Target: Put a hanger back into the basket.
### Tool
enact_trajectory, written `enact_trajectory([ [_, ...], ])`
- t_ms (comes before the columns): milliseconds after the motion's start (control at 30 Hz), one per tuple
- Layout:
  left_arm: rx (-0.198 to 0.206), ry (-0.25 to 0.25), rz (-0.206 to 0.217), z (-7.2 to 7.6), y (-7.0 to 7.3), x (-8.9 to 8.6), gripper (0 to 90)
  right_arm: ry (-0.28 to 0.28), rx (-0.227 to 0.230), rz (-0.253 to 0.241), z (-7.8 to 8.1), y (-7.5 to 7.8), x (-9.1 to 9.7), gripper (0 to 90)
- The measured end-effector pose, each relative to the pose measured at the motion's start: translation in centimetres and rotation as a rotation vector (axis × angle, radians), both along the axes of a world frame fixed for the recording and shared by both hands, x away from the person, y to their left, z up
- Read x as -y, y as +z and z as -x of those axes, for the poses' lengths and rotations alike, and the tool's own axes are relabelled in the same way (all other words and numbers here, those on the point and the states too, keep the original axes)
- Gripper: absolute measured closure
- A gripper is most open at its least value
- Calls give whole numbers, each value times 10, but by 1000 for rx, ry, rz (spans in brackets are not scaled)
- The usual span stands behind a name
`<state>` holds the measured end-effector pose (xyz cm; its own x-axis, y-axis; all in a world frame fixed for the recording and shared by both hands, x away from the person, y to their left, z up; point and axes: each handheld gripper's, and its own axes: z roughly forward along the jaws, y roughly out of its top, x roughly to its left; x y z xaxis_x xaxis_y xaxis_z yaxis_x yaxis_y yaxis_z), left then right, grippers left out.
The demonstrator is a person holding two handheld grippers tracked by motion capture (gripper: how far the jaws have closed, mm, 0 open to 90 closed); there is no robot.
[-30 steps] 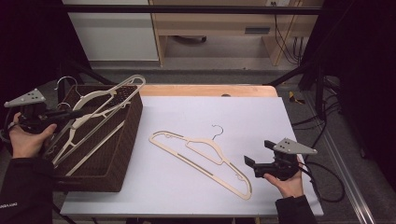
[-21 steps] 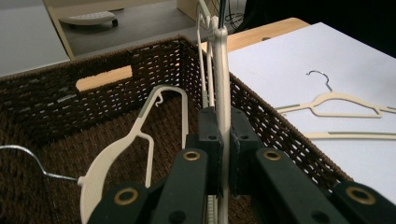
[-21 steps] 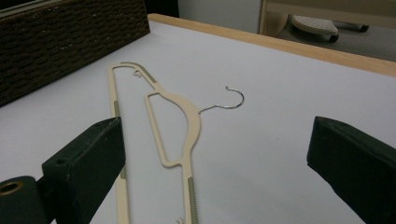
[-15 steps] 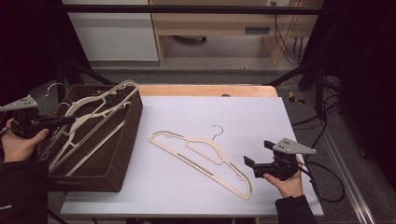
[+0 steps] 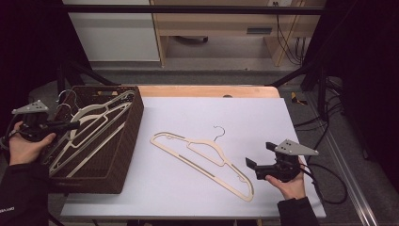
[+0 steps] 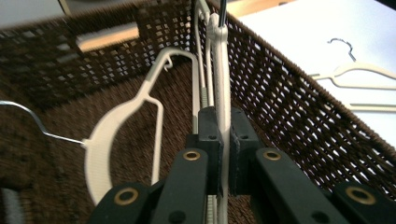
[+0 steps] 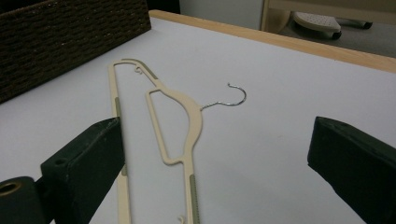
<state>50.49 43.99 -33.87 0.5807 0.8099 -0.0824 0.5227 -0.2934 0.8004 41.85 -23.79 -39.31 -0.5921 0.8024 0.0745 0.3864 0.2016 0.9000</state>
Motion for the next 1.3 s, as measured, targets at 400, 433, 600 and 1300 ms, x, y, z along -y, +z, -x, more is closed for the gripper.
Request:
enact_trajectory([
  [400,-135,127,-34,-9,-35,2,814,2,1,1,0,0,-1,44],
  [433,-135,127,-34,-9,-35,2,793,3,2,2,0,0,0,43],
  [600,-89,186,-9,-1,-30,-6,679,0,1,0,0,0,-1,43],
  [1300,182,6,119,41,14,79,216,-1,10,4,1,2,2,42],
])
